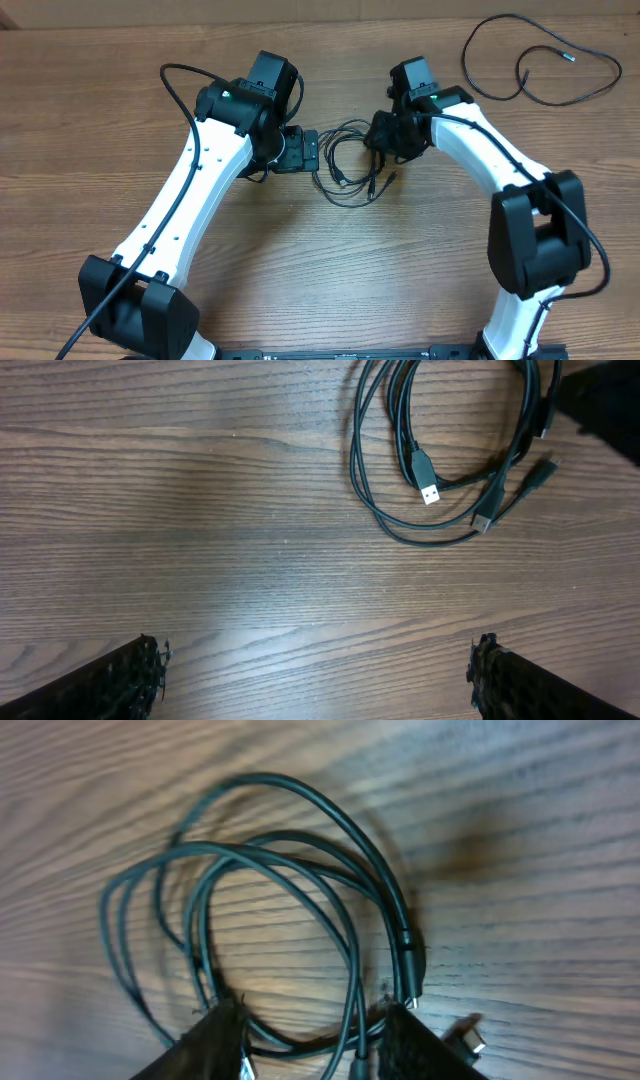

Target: Untangle cables

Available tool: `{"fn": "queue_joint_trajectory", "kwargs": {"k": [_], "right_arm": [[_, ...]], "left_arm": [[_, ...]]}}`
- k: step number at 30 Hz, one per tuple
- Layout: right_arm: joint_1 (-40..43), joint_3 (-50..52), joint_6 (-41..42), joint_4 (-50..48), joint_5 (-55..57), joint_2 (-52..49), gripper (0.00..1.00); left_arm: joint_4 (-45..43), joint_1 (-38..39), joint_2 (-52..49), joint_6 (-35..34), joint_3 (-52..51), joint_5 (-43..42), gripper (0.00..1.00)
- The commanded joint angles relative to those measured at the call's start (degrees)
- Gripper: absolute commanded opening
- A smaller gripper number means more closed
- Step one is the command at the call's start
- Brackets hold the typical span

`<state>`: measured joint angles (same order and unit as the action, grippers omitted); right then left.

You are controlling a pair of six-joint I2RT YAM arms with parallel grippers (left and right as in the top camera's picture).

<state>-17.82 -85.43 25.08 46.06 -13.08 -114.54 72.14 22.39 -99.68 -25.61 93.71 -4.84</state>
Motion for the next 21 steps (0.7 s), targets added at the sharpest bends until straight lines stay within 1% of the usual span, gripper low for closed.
{"fn": "queue_joint_trajectory", "kwargs": {"k": [1,10,14,21], "right_arm": [[-0.57,0.37,0.63,-0.17,-1.53,-1.68,0.42],[-1.31,0.37,0.17,-2.29,0.61,-4.39,0.43],[-1.46,0.37,-2.86,-2.29,0.63,-5.14,0.42],[-1.53,0.37,-3.08,-2.58,0.66,-5.18,0.42]], "left_arm": [[-0.28,0.13,-0.42,-0.81,0.02,0.76,0.99],[-0.24,0.13,-0.42,-0.81,0.02,0.76,1.00],[-0.17,0.13,-0.42,-0.81,0.02,0.76,1.00],[-0.33,0.13,-0.42,-0.81,0.02,0.76,1.00]]}}
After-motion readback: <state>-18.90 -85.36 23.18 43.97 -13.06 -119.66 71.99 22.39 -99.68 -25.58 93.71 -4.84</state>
